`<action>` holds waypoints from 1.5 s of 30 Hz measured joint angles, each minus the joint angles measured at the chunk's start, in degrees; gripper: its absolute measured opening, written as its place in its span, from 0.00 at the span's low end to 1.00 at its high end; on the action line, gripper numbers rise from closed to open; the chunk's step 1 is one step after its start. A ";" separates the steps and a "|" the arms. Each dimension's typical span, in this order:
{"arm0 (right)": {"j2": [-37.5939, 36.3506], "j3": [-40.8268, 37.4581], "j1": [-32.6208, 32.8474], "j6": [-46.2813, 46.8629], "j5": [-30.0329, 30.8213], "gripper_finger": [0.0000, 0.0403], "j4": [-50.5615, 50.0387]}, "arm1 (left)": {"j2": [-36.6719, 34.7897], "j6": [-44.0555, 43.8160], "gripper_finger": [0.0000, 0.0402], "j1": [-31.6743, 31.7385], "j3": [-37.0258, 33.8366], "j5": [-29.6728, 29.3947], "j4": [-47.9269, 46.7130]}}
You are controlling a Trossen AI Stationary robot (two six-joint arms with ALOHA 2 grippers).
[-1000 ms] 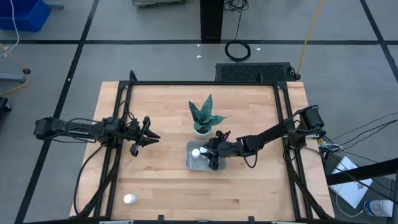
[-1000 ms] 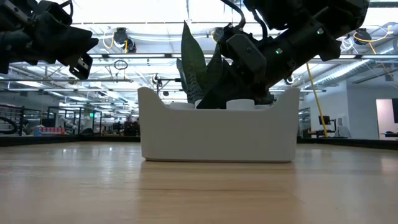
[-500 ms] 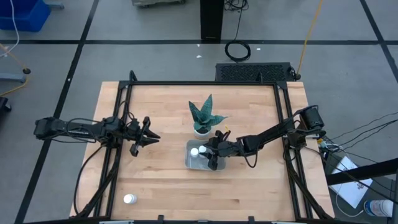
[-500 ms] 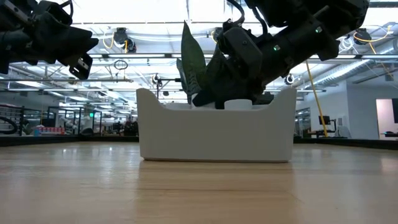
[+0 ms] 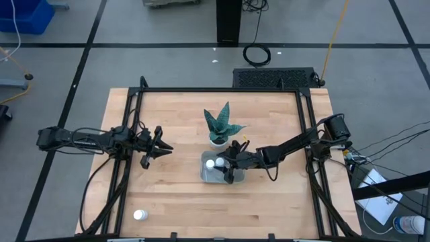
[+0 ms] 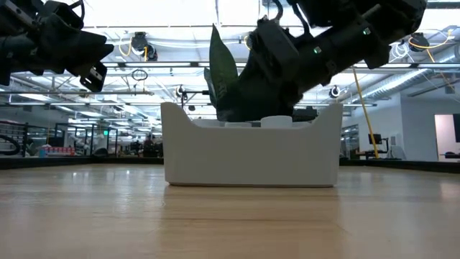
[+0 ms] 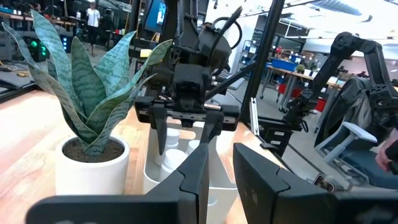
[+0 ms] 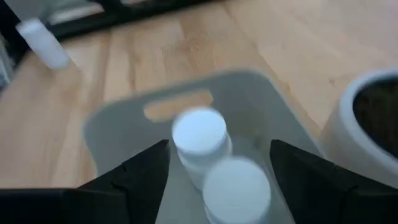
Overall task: Pick and place pill bottles into a basket
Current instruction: Put the white pill bottle into the gray bin
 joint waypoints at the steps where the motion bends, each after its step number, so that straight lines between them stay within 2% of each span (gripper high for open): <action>1: -0.01 0.00 0.00 -0.02 0.01 0.67 1.30 | 0.00 0.00 0.19 0.00 0.00 0.01 0.00; 10: -2.50 0.00 0.53 -7.34 -1.75 0.65 12.00 | 0.02 -0.06 0.19 0.00 0.00 -0.01 -0.02; 13: -5.83 0.00 1.37 -7.88 -1.78 0.65 11.92 | 0.00 -0.35 0.19 -0.01 0.00 0.04 0.00; 17: -11.94 0.01 2.10 -11.10 -1.85 0.66 6.03 | 0.02 -0.22 0.19 -0.01 0.00 0.04 0.00; 20: -17.37 -1.76 2.05 -11.72 -1.89 0.66 1.23 | 0.02 -0.24 0.19 0.00 0.02 0.04 0.02; 24: -26.33 -9.45 1.91 -11.52 -1.87 0.66 4.36 | 0.00 -0.11 0.19 0.00 0.02 0.04 0.02; 34: -57.17 -32.01 2.15 -12.80 -1.88 0.66 6.31 | 0.02 -0.20 0.19 -0.02 0.02 0.06 0.06; 37: -65.73 -37.56 2.72 -15.32 -3.93 0.65 6.14 | 0.02 -0.33 0.19 -0.02 0.02 0.06 0.07; 40: -72.10 -41.03 3.12 -17.12 -4.80 0.66 5.97 | 0.02 -0.35 0.19 -0.02 0.02 0.08 0.09; 45: -78.58 -44.61 3.17 -18.18 -4.60 0.66 4.78 | 0.02 -3.81 0.19 -0.02 0.02 0.10 1.16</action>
